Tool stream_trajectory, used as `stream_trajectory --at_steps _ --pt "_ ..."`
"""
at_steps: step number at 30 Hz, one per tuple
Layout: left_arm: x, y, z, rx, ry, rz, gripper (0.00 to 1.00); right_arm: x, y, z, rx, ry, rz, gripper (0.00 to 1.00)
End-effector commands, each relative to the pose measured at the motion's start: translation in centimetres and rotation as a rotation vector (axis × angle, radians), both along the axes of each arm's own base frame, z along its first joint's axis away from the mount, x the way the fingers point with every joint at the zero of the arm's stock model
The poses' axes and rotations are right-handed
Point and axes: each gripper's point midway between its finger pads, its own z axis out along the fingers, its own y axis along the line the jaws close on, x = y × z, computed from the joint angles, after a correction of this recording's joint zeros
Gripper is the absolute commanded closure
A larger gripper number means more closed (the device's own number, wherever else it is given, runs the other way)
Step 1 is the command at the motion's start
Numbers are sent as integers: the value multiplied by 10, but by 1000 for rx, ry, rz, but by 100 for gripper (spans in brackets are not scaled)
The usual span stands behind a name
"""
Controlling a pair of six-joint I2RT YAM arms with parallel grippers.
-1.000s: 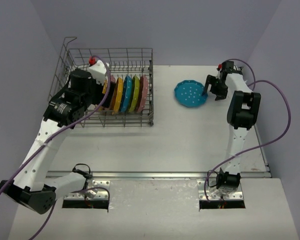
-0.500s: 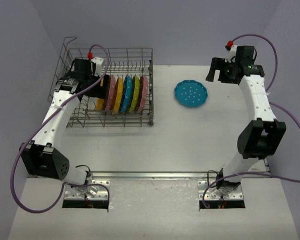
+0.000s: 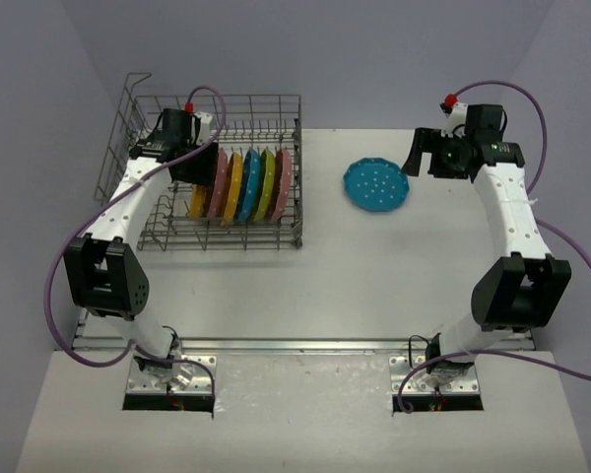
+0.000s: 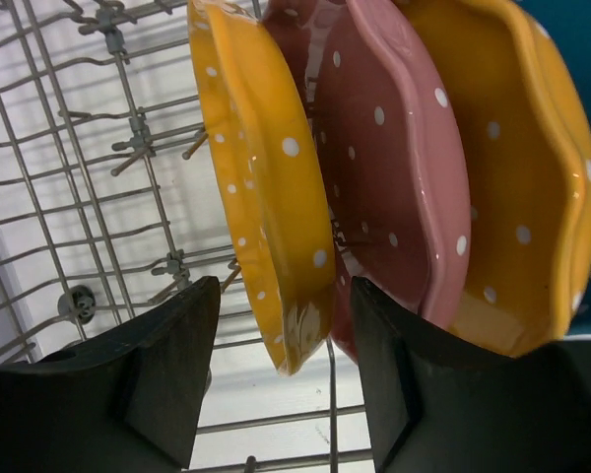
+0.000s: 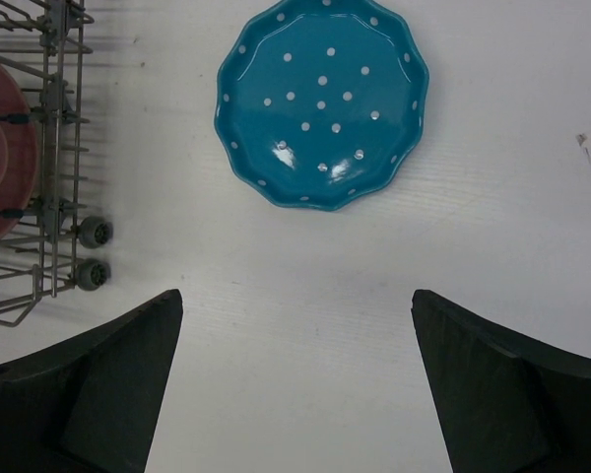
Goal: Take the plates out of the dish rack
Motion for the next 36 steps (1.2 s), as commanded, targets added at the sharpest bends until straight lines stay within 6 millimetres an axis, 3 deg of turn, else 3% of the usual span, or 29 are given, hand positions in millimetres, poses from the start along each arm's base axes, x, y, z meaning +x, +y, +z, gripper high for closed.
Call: stream_trajectory --at_steps 1,6,11,16,19,21,26,28,30,31,36 --pt "18 1 3 -15 -48 14 49 -1 4 7 12 -31 19 1" --pt "19 1 -10 -23 -23 32 53 -4 4 2 18 -23 19 1" --pt "19 -1 -16 -33 -8 35 66 -7 9 3 45 -21 24 1" --pt "21 -2 -7 -54 -13 37 81 -11 15 14 71 -36 37 1" --pt "18 -6 3 -94 -11 33 96 -16 20 20 88 -44 53 1" --pt "19 -4 10 -96 -24 37 99 -18 22 22 92 -50 57 1" --pt "18 2 51 -98 -92 50 100 -26 31 24 135 -40 83 1" --pt "21 5 78 -94 -147 52 100 -30 37 24 171 -33 97 1" --pt "22 7 93 -84 -172 52 100 -32 41 25 189 -34 102 1" --pt "24 9 113 -73 -214 48 100 -34 45 29 203 -45 115 1" --pt "27 17 161 -18 -318 36 100 -37 51 36 226 -69 138 1"
